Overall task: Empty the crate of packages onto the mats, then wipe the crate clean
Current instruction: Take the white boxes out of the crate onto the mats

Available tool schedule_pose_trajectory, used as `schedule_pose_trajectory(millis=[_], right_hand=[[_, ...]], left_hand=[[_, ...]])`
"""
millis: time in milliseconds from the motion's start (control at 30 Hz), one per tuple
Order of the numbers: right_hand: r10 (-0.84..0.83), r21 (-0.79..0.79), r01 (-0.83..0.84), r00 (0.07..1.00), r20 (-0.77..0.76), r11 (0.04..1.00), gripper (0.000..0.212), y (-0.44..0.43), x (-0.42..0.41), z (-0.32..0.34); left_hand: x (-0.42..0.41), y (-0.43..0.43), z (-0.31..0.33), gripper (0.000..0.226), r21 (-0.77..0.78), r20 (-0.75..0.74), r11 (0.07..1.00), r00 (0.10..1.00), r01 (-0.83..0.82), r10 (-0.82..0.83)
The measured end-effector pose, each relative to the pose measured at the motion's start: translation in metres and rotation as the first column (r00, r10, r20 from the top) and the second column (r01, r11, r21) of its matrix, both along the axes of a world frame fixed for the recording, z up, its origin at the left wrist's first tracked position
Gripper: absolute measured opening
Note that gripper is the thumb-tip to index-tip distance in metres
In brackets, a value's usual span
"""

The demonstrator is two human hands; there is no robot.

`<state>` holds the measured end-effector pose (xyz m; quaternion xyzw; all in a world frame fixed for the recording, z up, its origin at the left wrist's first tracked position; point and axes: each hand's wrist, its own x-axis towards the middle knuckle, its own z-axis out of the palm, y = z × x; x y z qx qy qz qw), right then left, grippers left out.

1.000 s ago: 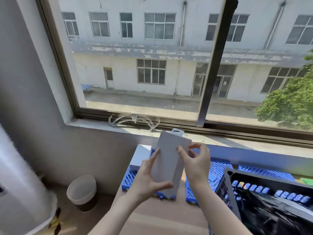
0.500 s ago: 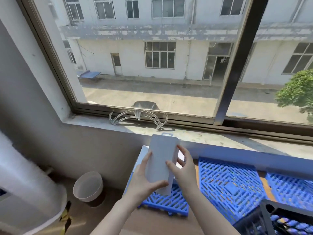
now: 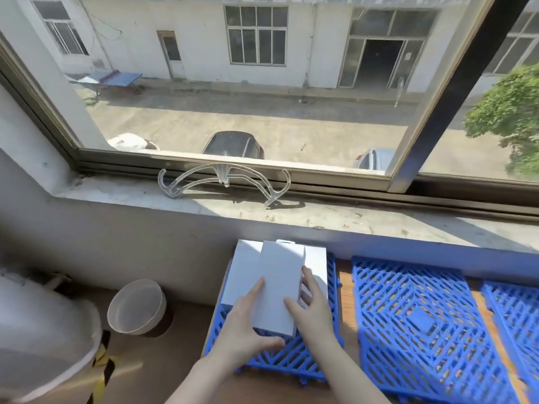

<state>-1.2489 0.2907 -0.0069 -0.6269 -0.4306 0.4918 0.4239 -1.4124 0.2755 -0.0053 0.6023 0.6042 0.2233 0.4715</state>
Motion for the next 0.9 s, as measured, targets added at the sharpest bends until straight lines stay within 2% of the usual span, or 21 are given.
schedule_pose_trajectory(millis=[100,233,433,567,733,833,900], right_hand=[[-0.008,-0.045,0.009,1.0,0.03,0.999,0.066,0.014,-0.002,-0.012],[0.016,-0.119,0.0,0.991,0.133,0.993,0.066,0.024,-0.006,-0.022],[0.077,-0.166,-0.04,0.972,0.221,0.985,0.064,0.033,-0.013,-0.028],[0.059,-0.118,-0.023,0.948,0.313,0.993,0.065,0.042,-0.015,-0.034],[0.054,-0.039,-0.043,0.928,0.37,0.998,0.056,0.05,-0.012,-0.04],[0.059,-0.051,-0.039,0.871,0.488,0.998,0.052,0.038,-0.008,-0.043],[0.081,-0.116,-0.013,0.796,0.599,0.993,0.061,0.026,-0.002,-0.043]], left_hand=[[-0.002,0.016,-0.012,0.106,0.041,-0.099,0.999,0.995,0.03,-0.026],[-0.001,0.028,-0.021,0.105,0.094,-0.243,0.991,0.967,0.097,-0.071],[-0.005,0.041,-0.037,0.101,0.122,-0.33,0.979,0.937,0.162,-0.114],[-0.006,0.048,-0.041,0.1,0.149,-0.37,0.973,0.922,0.178,-0.112],[-0.007,0.059,-0.036,0.1,0.143,-0.441,0.97,0.89,0.198,-0.117],[-0.011,0.059,-0.034,0.106,0.125,-0.422,0.976,0.9,0.176,-0.108],[-0.015,0.058,-0.035,0.113,0.113,-0.441,0.98,0.892,0.163,-0.098]])
